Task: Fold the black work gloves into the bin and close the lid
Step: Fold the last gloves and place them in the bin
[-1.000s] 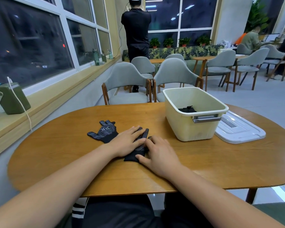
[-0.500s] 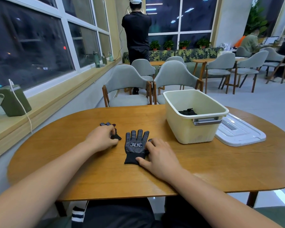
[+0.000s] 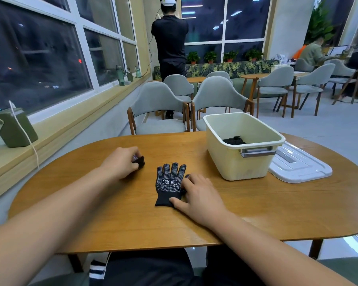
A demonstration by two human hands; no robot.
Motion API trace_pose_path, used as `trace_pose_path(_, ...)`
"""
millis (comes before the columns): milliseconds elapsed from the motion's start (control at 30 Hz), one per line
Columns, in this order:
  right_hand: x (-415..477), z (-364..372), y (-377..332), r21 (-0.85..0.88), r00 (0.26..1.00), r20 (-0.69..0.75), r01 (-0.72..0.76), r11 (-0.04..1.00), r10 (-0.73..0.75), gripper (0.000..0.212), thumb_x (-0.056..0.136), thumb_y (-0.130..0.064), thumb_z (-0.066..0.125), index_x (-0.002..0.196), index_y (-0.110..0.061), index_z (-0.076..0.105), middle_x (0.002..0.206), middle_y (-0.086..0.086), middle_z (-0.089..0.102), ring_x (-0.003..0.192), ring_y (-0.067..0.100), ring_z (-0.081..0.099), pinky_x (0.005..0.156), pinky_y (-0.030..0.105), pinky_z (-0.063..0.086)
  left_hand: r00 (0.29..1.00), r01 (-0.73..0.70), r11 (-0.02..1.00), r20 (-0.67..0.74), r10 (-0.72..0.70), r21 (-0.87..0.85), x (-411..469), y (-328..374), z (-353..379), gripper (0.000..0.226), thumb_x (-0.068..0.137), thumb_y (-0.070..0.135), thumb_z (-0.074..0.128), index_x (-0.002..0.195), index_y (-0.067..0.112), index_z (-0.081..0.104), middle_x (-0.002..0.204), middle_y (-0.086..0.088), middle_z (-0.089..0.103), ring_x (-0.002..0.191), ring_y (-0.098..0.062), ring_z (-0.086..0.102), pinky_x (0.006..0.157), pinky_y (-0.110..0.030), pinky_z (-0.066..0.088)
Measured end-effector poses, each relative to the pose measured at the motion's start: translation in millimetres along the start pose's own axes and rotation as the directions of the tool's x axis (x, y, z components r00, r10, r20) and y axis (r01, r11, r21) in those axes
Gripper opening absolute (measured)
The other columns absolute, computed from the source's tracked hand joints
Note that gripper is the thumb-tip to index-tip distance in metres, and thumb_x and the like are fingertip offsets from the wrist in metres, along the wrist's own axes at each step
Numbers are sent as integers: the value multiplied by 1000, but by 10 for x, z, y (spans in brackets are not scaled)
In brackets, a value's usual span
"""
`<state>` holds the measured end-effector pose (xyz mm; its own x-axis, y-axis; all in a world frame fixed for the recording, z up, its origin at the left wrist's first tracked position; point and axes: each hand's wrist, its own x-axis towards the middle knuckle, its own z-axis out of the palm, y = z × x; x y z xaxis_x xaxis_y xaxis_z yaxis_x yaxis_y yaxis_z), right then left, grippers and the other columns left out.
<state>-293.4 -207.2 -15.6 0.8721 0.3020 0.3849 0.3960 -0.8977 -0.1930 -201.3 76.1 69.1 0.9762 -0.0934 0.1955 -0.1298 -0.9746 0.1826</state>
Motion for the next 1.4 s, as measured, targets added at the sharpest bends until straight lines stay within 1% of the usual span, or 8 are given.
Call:
trace_pose_path(400, 11, -3, 4, -9, 1000, -2, 7, 1000, -7, 61, 88, -80, 43, 113, -27, 61, 114, -5, 55, 111, 23, 53, 98, 41, 45, 977, 21, 970, -201, -72, -243, 68, 45, -674, 27, 103, 20, 63, 122, 36, 52, 92, -3, 71, 83, -22, 69, 69, -42, 58)
trace_pose_path(567, 1, -30, -6, -10, 1000, 5, 14, 1000, -14, 60, 91, -79, 48, 118, -27, 61, 117, -5, 55, 113, 20, 52, 100, 39, 45, 973, 12, 921, -209, -100, -388, 28, 241, -787, 16, 107, 20, 57, 110, 32, 66, 97, -1, 74, 85, -18, 69, 63, -36, 52)
trace_pose_path(733, 1, -39, -13, 3, 1000, -4, 14, 1000, -14, 58, 90, -79, 50, 114, -27, 61, 115, -6, 54, 111, 20, 52, 98, 39, 45, 978, -27, 873, -194, -78, -488, -12, 504, -869, 32, 108, 14, 50, 106, 26, 79, 100, 4, 78, 81, -6, 75, 77, -34, 62)
trace_pose_path(900, 0, -37, 15, 42, 1000, -25, 11, 999, -10, 55, 89, -77, 55, 109, -26, 61, 112, -6, 55, 109, 21, 53, 97, 41, 46, 964, -148, 942, -258, 69, -302, -39, 679, -903, 31, 94, 9, 70, 118, 27, 79, 102, 7, 78, 100, -10, 72, 94, -33, 58)
trace_pose_path(1100, 53, -51, 35, 213, 987, -156, -2, 977, 36, 42, 97, -70, 52, 101, -29, 62, 103, -11, 56, 103, 18, 53, 91, 41, 43, 901, -276, 942, -392, 184, -193, -1, 843, -854, 11, 95, 22, 78, 104, 27, 82, 93, 8, 71, 91, -14, 67, 82, -35, 55)
trace_pose_path(1233, 36, -266, -118, 574, 983, -182, 75, 815, 37, 32, 107, -51, 59, 87, -27, 64, 87, -9, 64, 87, 9, 58, 81, 34, 47, 861, -290, 946, -471, 192, -143, 30, 882, -805, 9, 92, 35, 82, 97, 28, 79, 103, 5, 55, 90, -21, 59, 76, -37, 51)
trace_pose_path(1300, 37, -349, -228, 763, 998, -35, -9, 646, 55, 44, 110, -53, 53, 88, -19, 71, 87, -1, 73, 86, 16, 67, 82, 40, 54, 863, -302, 943, -462, 207, -142, 11, 899, -807, 10, 92, 35, 82, 94, 26, 78, 107, 5, 58, 93, -21, 59, 80, -39, 52)
trace_pose_path(1400, 168, -390, -347, 916, 950, 306, -313, 252, 65, 71, 108, -68, 39, 107, -9, 79, 105, 9, 82, 101, 24, 77, 86, 37, 55, 883, -315, 935, -412, 226, -164, -55, 935, -831, 6, 91, 31, 80, 93, 25, 78, 105, 3, 66, 96, -18, 61, 85, -40, 52)
